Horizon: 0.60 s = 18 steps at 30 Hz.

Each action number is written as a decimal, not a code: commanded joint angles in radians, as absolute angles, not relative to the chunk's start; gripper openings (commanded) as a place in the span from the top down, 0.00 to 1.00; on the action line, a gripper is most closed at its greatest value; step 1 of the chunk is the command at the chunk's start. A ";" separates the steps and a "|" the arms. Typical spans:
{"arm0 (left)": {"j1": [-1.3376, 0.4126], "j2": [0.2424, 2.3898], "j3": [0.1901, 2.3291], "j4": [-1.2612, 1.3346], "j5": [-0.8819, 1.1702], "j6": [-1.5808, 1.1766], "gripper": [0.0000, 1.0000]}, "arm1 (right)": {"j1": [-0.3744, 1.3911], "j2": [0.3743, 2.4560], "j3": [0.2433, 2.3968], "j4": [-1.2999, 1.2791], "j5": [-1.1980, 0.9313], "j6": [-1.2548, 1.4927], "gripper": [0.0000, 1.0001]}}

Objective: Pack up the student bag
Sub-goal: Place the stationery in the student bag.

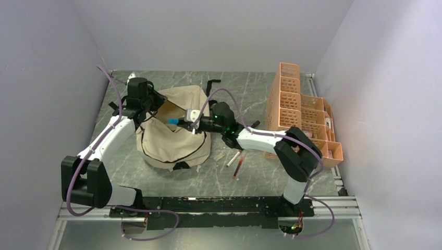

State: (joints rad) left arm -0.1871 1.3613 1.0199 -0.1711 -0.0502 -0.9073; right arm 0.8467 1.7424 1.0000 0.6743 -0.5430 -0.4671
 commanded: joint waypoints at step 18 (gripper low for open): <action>-0.192 1.321 1.057 -0.156 0.029 -0.893 0.95 | 0.887 2.052 1.337 0.562 -0.498 -0.911 1.00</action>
State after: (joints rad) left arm -0.1871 1.3540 1.0199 -0.1860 -0.0071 -0.9047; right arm 0.8856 2.0197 1.2835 0.5743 -0.5766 -0.8589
